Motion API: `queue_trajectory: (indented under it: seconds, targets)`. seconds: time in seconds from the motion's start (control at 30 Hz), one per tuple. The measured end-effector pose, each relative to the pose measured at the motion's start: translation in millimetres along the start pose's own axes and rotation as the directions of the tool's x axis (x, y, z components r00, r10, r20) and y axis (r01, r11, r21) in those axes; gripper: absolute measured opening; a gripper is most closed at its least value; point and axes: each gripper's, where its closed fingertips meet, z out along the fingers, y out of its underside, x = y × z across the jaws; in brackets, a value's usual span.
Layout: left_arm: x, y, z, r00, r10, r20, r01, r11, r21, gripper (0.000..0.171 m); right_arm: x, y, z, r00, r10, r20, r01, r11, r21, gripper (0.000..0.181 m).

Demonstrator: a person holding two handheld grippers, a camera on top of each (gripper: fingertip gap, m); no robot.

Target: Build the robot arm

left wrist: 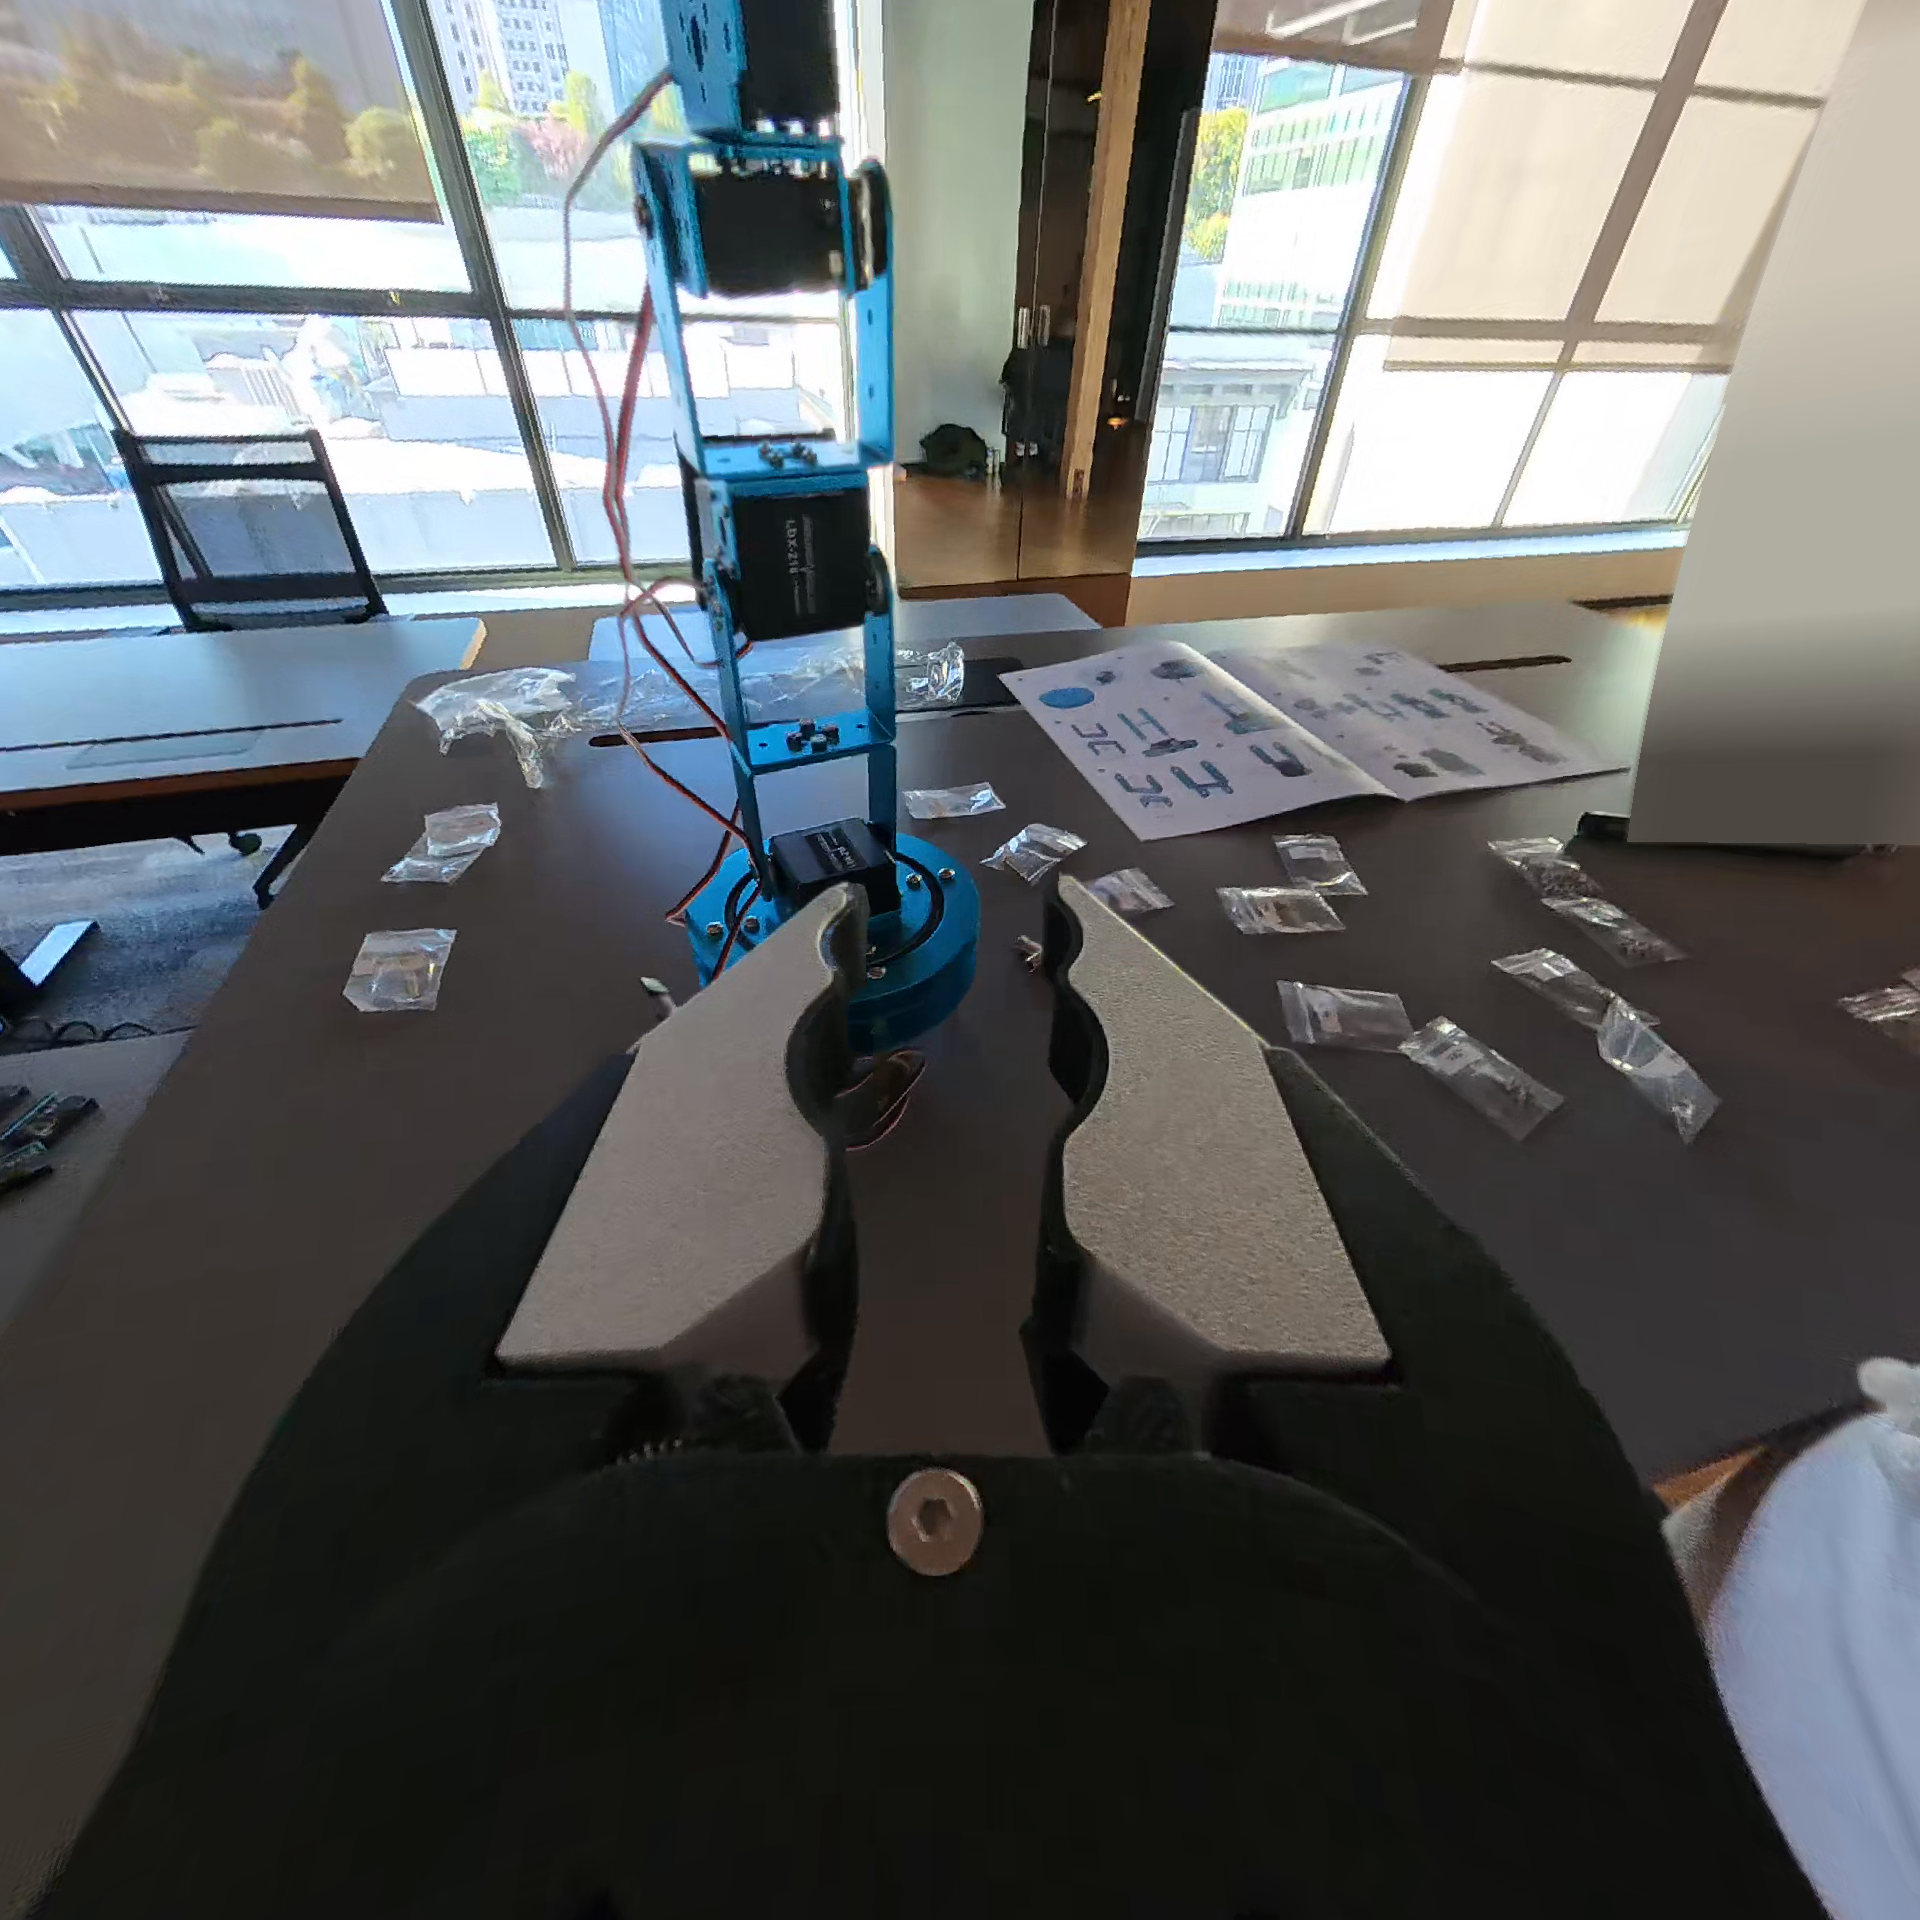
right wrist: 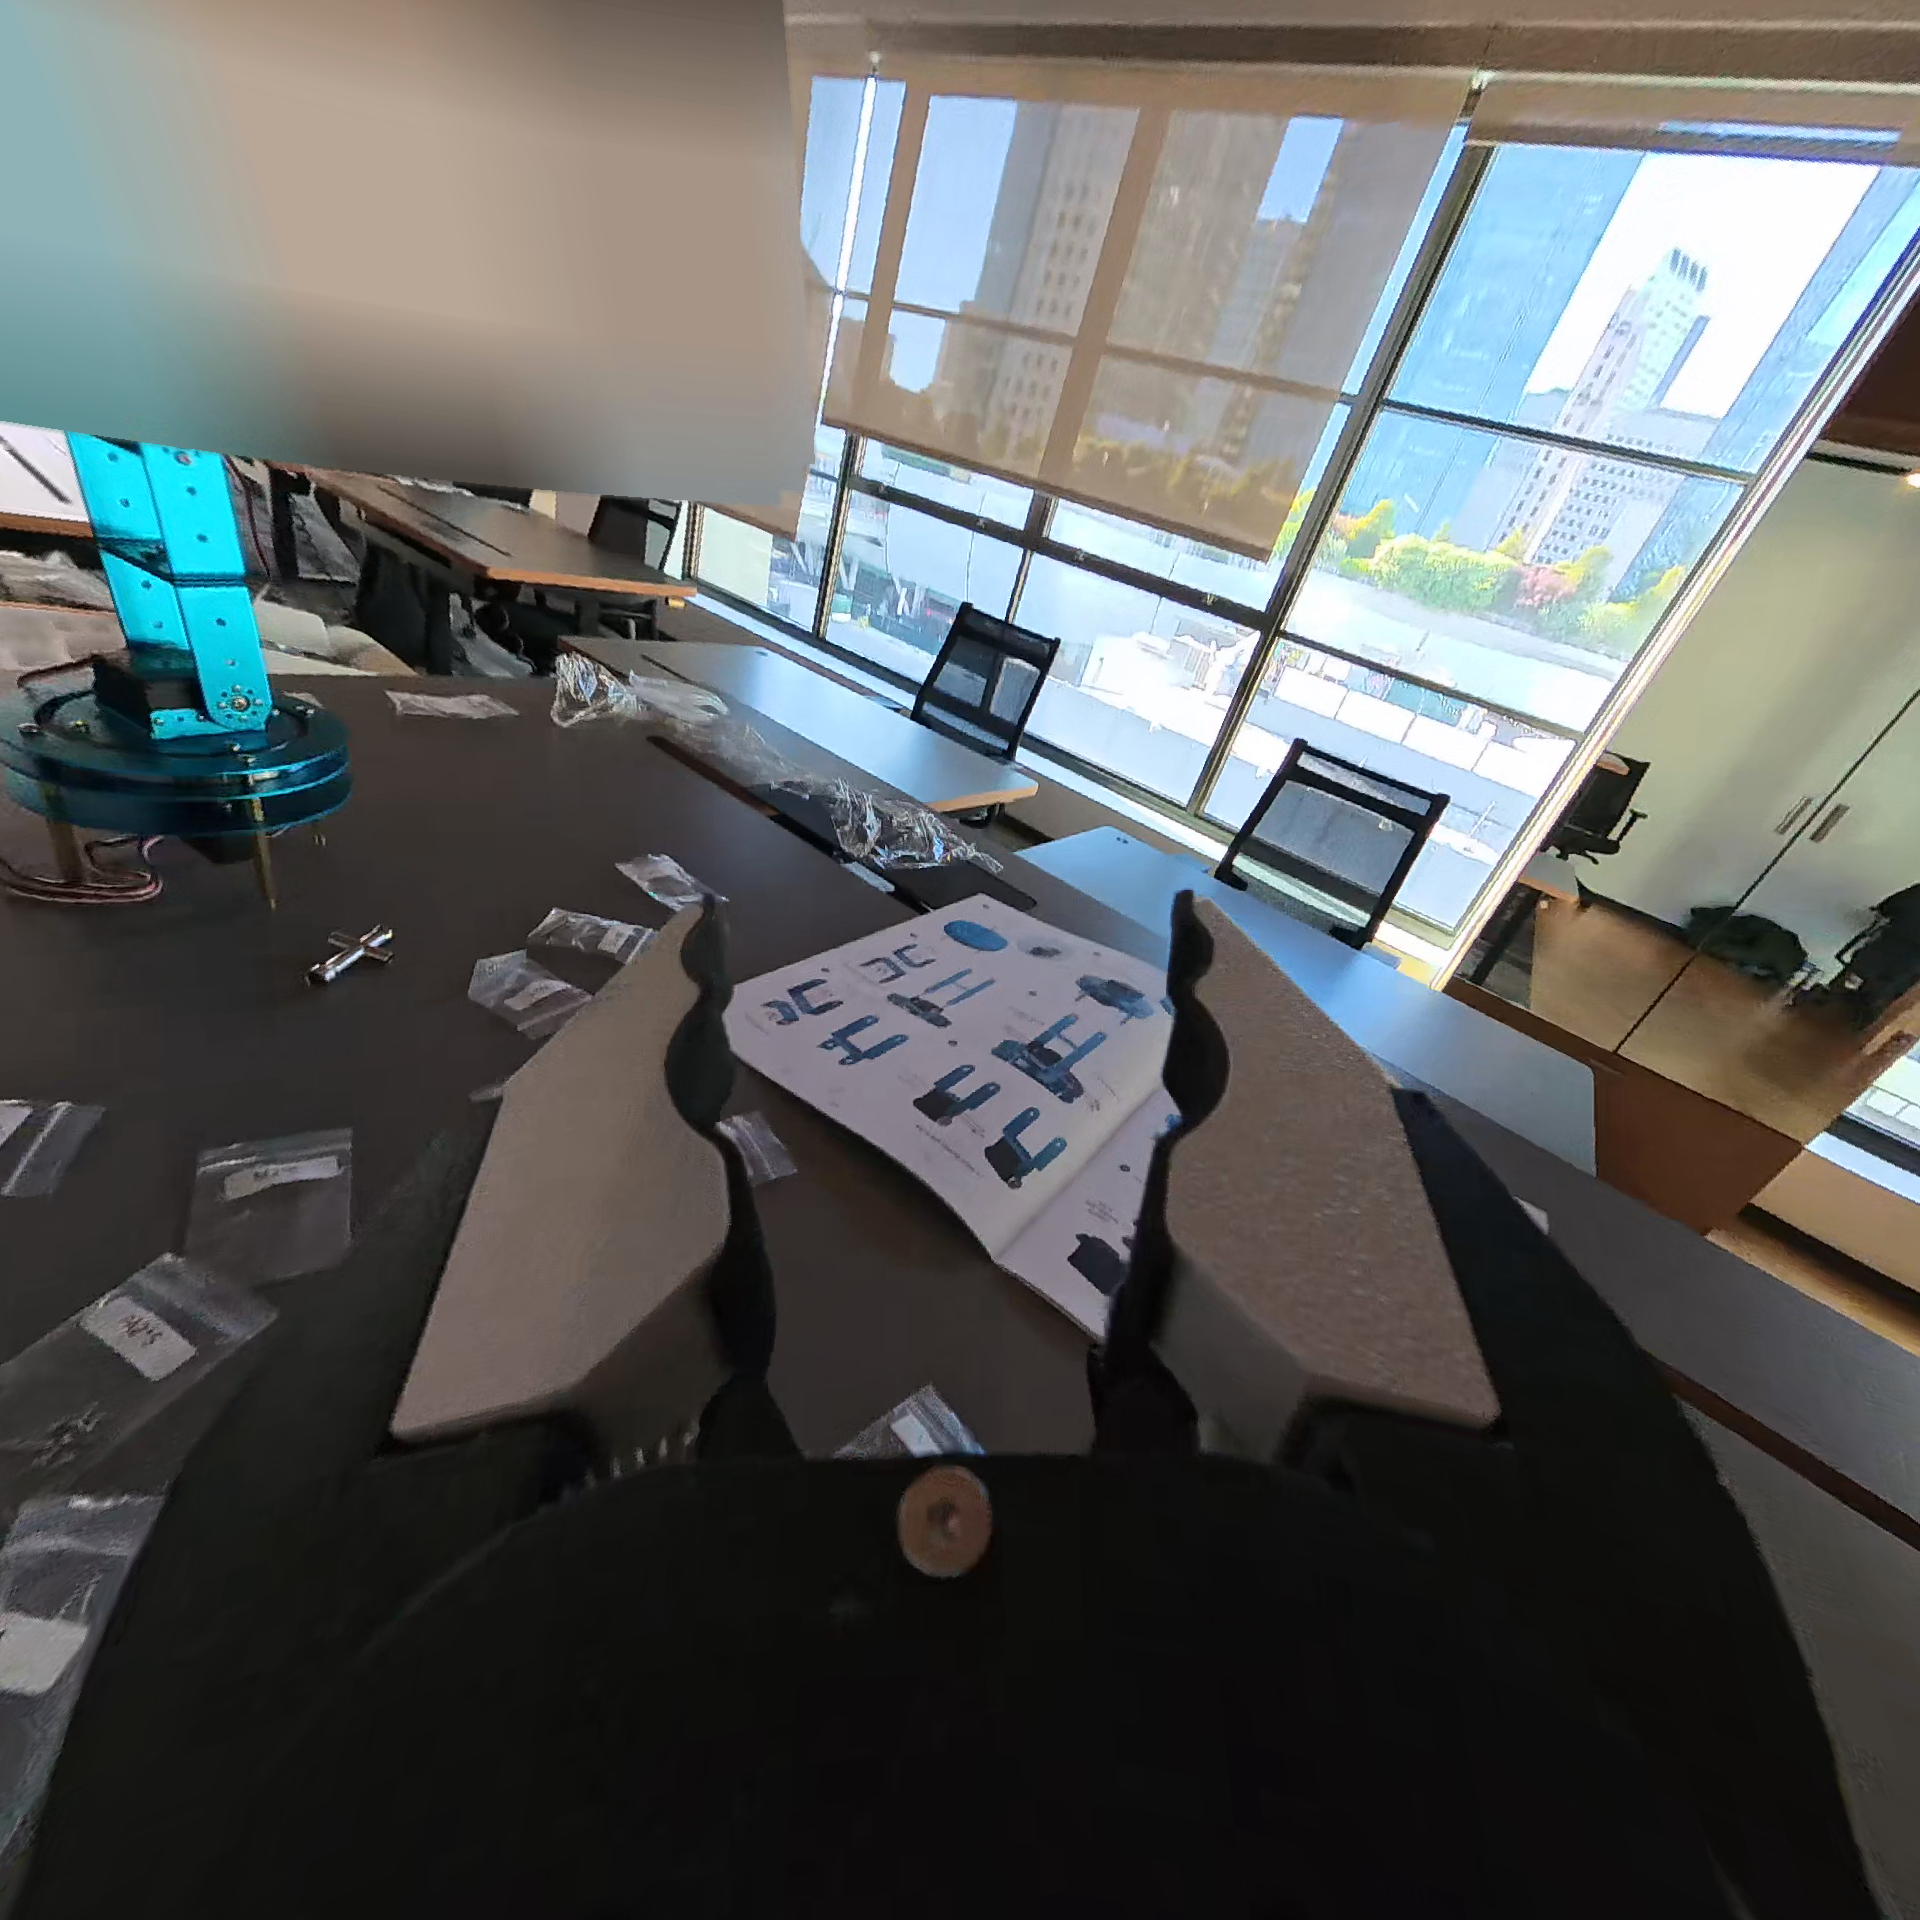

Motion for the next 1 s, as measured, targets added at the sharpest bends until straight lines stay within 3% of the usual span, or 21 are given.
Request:
queue_trajectory:
  seconds: [0.2,0.33,0.5,0.67,0.8,0.87,1.0]
  targets:
    - [-18.9,-21.6,-3.5,0.998,-0.066,0.019,0.065,0.997,0.051,0.029,-0.4,7.6,22.3,0.996,-0.089,0.017,0.09,0.995,-0.041,0.073]
    - [-36.3,-21.1,-9.6,0.998,-0.061,0.012,0.061,0.998,0.028,0.024,-7.4,-1.4,35.4,0.996,-0.085,-0.011,0.085,0.996,-0.017,0.072]
    - [-76.7,-14.1,-40.9,0.998,-0.05,0.04,0.049,0.998,0.037,0.018,-45.5,-29.5,54.3,0.993,-0.117,-0.015,0.117,0.993,0.026,0.065]
    - [-144.8,0.8,-86.4,0.998,-0.032,0.045,0.03,0.999,0.029,0.016,-149.9,-93.1,62.0,0.974,-0.217,0.072,0.192,0.948,0.254,0.035]
    - [-220.3,20.0,-136.4,0.996,0.072,0.056,-0.071,0.997,-0.025,0.014,-254.2,-139.1,75.5,0.961,-0.277,0.008,0.252,0.884,0.393,0.01]
    - [-261.8,33.4,-163.3,0.994,0.086,0.06,-0.08,0.992,-0.095,0.014,-300.5,-158.6,94.3,0.961,-0.267,-0.069,0.271,0.864,0.424,0.001]
    - [-327.8,43.8,-210.4,0.989,0.135,0.057,-0.125,0.982,-0.14,0.013,-405.5,-165.3,148.6,0.946,-0.32,0.047,0.281,0.885,0.371,0.001]
